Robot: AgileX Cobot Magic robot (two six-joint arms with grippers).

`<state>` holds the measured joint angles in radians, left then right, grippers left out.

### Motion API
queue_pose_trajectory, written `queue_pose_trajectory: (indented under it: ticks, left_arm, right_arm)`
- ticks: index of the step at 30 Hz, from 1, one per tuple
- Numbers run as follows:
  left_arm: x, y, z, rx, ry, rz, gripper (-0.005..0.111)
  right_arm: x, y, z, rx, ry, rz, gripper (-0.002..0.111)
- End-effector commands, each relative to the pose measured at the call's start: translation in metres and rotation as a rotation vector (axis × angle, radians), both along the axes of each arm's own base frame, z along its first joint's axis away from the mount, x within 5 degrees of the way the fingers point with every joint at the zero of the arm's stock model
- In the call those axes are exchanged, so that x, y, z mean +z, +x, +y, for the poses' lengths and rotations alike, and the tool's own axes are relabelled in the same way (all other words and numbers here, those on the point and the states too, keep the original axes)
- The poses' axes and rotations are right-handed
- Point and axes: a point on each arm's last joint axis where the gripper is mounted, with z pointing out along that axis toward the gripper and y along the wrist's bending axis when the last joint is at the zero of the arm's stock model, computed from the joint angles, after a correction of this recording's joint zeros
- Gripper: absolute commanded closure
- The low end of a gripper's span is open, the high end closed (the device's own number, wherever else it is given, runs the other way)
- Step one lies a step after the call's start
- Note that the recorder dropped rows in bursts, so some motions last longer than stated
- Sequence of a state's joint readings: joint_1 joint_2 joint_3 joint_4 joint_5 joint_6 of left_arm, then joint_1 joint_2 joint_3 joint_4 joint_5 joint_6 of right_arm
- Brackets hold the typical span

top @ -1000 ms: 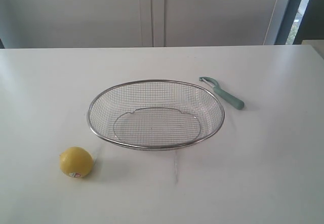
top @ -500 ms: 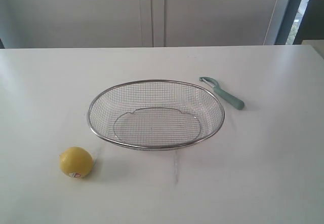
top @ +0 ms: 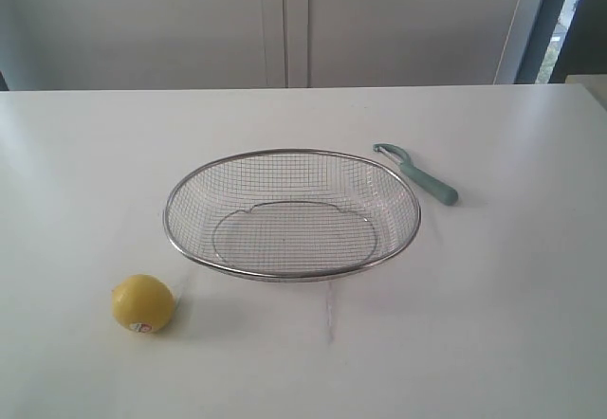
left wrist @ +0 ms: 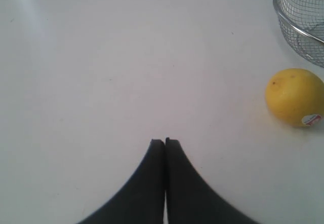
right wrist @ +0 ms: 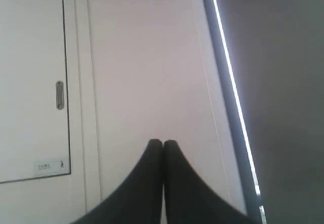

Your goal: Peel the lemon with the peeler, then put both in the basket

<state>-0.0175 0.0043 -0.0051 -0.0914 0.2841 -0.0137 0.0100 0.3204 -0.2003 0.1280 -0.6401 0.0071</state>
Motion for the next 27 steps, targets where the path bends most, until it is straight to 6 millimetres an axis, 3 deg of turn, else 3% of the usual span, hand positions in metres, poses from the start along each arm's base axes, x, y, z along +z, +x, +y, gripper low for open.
queue_pose_trajectory:
  ticks: [1,8,15,27]
  left_arm:
    - [-0.001,0.0,-0.001,-0.005,-0.019,0.002,0.107]
    - [-0.001,0.0,-0.001,-0.005,-0.019,0.002,0.107]
    - [-0.001,0.0,-0.001,-0.005,-0.019,0.002,0.107]
    - [-0.001,0.0,-0.001,-0.005,-0.019,0.002,0.107]
  right_arm:
    - [0.001,0.015,0.003,0.01,-0.042,0.124,0.108]
    - [-0.001,0.031,0.004,0.044,-0.014,0.302,0.108]
    - [0.013,0.048,0.007,0.076,0.0,0.523,0.108]
    - [0.039,0.095,0.012,0.114,-0.189,1.032,0.108]
